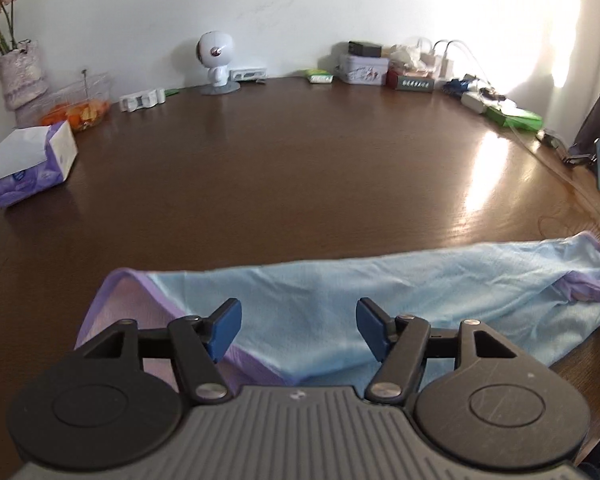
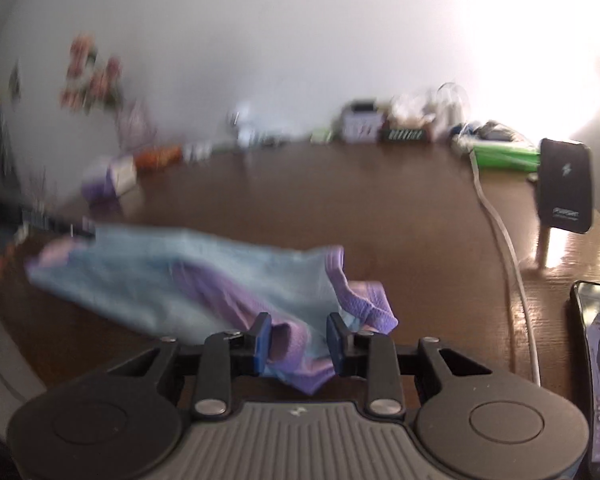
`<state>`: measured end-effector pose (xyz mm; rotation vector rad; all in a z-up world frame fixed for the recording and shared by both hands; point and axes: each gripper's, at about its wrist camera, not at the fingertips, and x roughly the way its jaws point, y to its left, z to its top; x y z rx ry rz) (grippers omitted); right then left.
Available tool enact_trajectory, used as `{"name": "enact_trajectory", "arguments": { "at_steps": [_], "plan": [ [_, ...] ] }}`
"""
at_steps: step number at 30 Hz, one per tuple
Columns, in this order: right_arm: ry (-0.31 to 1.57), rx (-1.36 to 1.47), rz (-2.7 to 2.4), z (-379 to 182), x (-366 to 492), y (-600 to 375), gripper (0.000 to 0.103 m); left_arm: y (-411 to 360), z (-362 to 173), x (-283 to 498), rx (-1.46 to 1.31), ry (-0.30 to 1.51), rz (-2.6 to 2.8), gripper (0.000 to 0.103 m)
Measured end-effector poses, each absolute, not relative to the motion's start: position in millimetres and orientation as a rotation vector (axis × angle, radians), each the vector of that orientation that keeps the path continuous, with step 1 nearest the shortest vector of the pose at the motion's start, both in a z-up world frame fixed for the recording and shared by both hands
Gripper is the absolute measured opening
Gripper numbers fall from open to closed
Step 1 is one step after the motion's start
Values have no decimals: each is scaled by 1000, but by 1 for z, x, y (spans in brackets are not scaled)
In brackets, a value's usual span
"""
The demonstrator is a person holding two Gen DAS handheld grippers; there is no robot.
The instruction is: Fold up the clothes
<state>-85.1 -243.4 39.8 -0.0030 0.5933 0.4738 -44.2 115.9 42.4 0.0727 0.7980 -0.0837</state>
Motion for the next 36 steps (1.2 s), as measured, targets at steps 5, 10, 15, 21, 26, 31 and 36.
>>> {"name": "enact_trajectory", "arguments": {
  "at_steps": [5, 10, 15, 21, 26, 31, 36],
  "plan": [
    [589, -57, 429, 36, -83, -248, 20, 112, 42, -46, 70, 803, -64, 66],
    [552, 11, 419, 40, -84, -263, 26, 108, 42, -48, 64, 805, -49, 66],
    [427, 179, 336, 49, -104, -289, 63, 108, 43, -49, 49, 794, -30, 66],
    [520, 282, 133, 39, -93, -290, 65, 111, 45, -50, 37, 760, -24, 67],
    [534, 274, 107, 39, -86, -269, 65, 117, 46, -59, 38, 733, -55, 71],
    [565, 158, 52, 34, -78, -239, 38, 132, 41, -67, 27, 720, -77, 72],
    [560, 34, 4, 45, -74, -219, 5, 150, 35, -73, -3, 698, -86, 72]
  ]
}}
